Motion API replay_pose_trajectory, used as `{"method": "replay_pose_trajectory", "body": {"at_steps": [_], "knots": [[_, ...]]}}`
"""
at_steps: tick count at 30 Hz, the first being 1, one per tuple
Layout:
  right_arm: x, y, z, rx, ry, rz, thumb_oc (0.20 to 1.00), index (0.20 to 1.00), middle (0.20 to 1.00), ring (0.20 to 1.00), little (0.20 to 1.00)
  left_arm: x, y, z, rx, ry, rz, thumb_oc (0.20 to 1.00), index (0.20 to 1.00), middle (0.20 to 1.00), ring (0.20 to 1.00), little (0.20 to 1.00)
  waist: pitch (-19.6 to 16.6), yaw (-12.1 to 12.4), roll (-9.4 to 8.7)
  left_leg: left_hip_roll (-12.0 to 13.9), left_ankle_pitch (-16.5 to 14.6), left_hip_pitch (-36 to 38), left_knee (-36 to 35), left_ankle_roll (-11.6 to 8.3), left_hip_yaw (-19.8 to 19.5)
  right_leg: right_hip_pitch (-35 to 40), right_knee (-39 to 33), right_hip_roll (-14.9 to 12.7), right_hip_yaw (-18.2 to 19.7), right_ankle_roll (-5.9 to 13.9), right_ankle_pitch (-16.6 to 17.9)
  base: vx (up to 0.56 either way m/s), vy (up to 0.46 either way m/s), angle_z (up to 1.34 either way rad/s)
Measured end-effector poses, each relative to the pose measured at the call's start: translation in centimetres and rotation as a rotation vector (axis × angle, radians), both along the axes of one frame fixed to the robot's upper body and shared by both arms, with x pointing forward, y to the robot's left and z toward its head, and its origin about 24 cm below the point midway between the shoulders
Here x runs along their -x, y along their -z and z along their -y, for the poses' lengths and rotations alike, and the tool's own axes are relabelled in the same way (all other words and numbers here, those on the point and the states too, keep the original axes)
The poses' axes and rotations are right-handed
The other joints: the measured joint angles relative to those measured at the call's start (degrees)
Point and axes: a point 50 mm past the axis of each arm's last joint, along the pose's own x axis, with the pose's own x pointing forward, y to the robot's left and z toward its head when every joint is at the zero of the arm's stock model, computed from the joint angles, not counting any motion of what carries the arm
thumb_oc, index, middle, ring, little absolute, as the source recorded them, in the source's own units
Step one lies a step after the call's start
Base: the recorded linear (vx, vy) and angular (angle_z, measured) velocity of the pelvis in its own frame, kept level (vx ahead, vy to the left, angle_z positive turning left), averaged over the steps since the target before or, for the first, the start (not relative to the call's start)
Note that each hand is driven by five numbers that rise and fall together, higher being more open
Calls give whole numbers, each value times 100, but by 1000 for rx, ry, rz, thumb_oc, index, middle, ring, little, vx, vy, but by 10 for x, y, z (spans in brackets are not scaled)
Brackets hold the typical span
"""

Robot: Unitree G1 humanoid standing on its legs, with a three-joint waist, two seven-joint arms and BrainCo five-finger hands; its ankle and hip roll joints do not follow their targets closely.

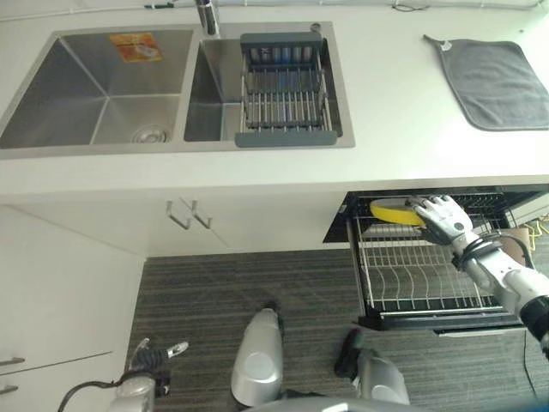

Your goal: Place the dishes in the dishwasher.

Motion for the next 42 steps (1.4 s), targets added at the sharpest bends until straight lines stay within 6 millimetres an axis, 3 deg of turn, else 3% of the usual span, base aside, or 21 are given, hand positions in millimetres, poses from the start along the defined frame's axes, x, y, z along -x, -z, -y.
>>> {"method": "replay_pose_trajectory", "body": {"at_steps": [7, 10, 16, 25, 30, 42], "knots": [[-21, -24, 16, 70, 55, 78, 200, 200, 200, 200, 200, -10, -4, 4, -6, 41, 56, 1000, 1000, 1000, 1000, 1000, 219, 71, 292, -131, -100, -676, 536, 124, -98, -650, 651, -262, 18, 54, -130, -85, 22, 9], [-22, -25, 16, 71, 52, 78, 200, 200, 200, 200, 200, -10, -4, 5, 12, 19, 68, 1000, 1000, 1000, 1000, 1000, 347, 126, 336, -201, -143, -760, 654, 183, -98, -735, 752, -354, 31, 70, -147, -46, 43, 4], [-24, -26, 12, 62, 28, 72, 200, 200, 200, 200, 200, -20, -10, 7, 7, 55, 114, 1000, 1000, 1000, 1000, 1000, 493, 220, 252, -242, -174, -973, 755, 244, -17, -995, 913, -471, 65, 70, -146, -46, -15, -3], [-42, -55, 22, 15, 93, 117, 200, 200, 200, 200, 200, -37, -29, -6, -24, 61, 206, 1000, 1000, 1000, 1000, 1000, 647, 272, 85, -193, -100, -1477, 870, 212, -112, -1483, 1091, -448, 30, 44, -154, -60, -43, 2], [-37, -40, 40, 26, 212, -1, 200, 200, 200, 200, 200, -41, -32, -7, -20, 54, 226, 1000, 1000, 1000, 1000, 1000, 676, 423, 35, -181, -66, -1558, 839, 199, -142, -1527, 1021, -416, 1, 50, -125, -53, -50, 1], [-50, -47, 36, -164, 311, -87, 200, 200, 200, 200, 200, -54, -45, -9, -45, 73, 279, 1000, 1000, 1000, 1000, 1000, 696, 480, -10, -193, -68, -1627, 831, 215, -146, -1548, 894, -389, -1, 56, -60, -35, -2, 0]]}}
